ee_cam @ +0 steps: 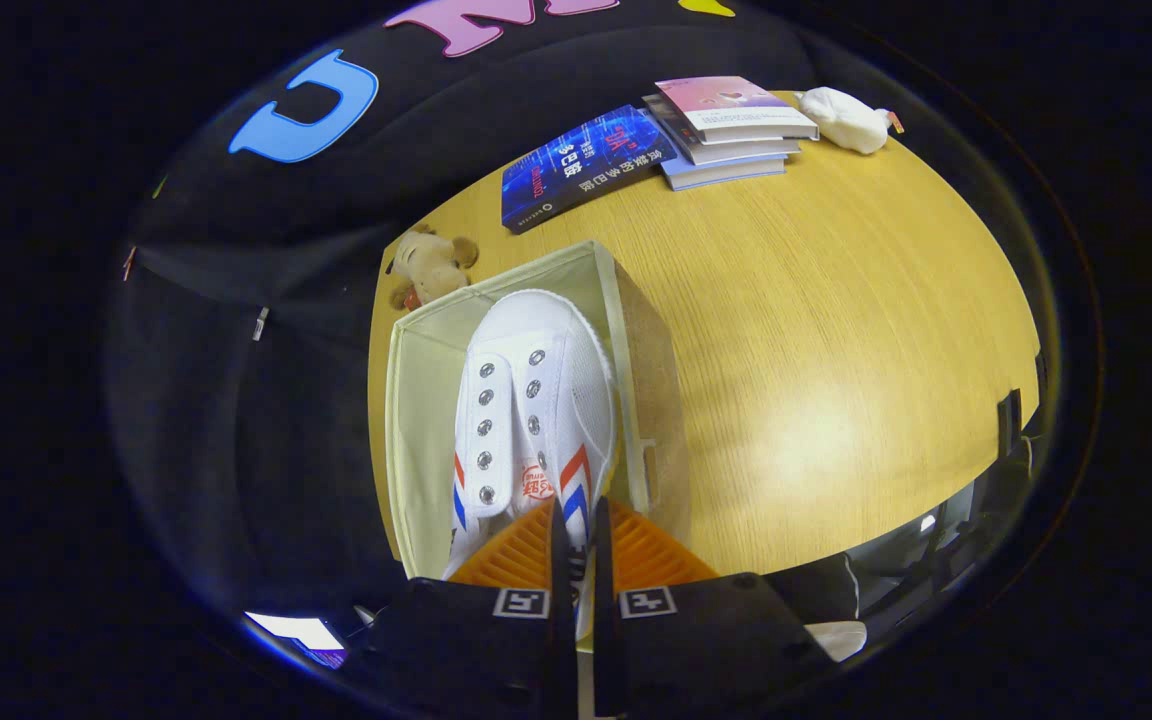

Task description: Open the storage box then place both shoes into the box .Put the left shoe in first, then the right shoe, with the right side of both shoes facing outward in a uniform manner.

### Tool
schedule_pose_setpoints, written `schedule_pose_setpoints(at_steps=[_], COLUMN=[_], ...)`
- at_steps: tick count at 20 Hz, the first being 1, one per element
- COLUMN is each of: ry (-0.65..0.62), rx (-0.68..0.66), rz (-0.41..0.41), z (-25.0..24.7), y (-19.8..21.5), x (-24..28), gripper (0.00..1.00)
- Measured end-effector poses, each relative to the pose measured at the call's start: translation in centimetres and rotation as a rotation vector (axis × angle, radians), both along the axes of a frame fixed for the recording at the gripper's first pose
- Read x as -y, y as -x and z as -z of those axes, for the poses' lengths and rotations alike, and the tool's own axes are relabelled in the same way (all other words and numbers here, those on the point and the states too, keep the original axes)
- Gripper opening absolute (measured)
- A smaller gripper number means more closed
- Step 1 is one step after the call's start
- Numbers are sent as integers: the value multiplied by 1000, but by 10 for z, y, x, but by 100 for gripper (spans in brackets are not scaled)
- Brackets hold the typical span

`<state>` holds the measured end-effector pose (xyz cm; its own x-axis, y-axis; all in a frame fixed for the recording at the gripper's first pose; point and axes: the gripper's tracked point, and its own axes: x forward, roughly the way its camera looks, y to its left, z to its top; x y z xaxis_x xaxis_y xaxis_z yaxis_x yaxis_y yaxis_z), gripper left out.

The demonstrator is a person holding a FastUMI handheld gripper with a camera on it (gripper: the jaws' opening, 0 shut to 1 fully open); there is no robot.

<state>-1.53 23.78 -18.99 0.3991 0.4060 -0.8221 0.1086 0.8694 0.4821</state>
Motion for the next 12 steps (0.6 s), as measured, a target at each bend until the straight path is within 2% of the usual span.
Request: schedule_pose_setpoints(at_steps=[3, 4, 6, 7, 9, 10, 11, 12], ry=[-16, -60, -95, -89, -79, -66, -49, -38], rx=[15, 29, 44, 63, 106, 126, 153, 179], rz=[-7, -6, -15, -13, 1, 9, 16, 20], z=[-4, -12, -25, -30, -38, -42, -45, -51], y=[-3, -5, -6, -9, -17, -19, -23, -25], x=[-6, -14, -15, -9, 4, 12, 21, 29], gripper=[21, 34, 40, 49, 74, 93, 93, 99])
